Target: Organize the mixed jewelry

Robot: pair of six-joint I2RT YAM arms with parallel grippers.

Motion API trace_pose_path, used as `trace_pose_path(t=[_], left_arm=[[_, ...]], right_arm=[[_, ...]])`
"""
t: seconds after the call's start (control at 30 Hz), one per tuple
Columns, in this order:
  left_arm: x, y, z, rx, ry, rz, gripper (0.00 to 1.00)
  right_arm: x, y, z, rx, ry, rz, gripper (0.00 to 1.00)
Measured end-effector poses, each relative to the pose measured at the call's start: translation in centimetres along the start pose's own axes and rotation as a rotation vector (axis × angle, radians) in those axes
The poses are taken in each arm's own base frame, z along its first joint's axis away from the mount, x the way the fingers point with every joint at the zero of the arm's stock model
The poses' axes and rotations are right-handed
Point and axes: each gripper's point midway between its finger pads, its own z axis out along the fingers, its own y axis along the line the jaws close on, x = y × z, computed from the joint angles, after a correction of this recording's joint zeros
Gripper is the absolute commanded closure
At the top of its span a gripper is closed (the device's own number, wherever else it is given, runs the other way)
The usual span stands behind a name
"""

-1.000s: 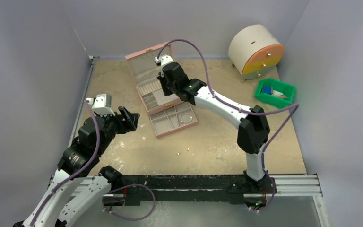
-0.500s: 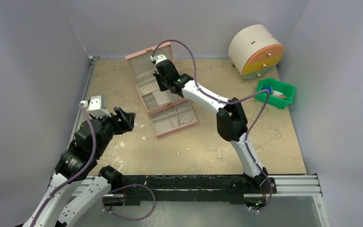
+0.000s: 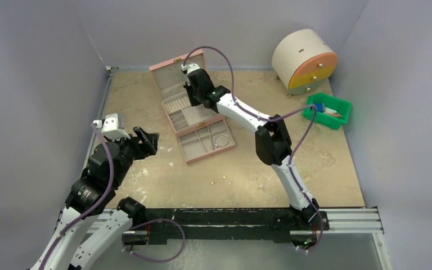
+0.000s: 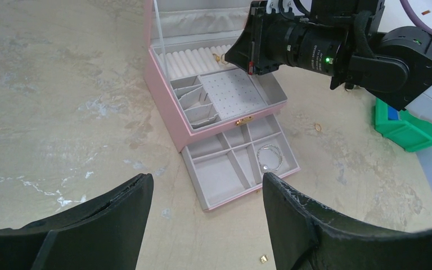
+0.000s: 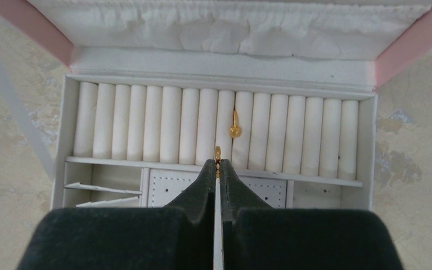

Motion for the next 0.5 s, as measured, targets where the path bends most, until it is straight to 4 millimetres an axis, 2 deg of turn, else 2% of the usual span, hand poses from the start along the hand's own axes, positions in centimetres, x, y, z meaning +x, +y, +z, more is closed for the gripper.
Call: trace_pose_path(t=[0.1, 0.27, 0.5], left_arm=[[0.0, 0.1, 0.0, -0.002, -0.001, -0.001, 0.29], [0.0, 0.1, 0.0, -0.002, 0.0, -0.001, 0.29], [0.0, 0.0, 0.0, -0.001, 0.001, -0.001, 0.29]], right_arm=[[-0.8, 0.2, 0.1, -0.008, -0.022, 0.006, 1.0], [-1.0, 0.6, 0.7, -0.02, -0.031, 0.014, 1.0], [0.4, 0.9, 2.6, -0.029, -0.014, 0.015, 1.0]])
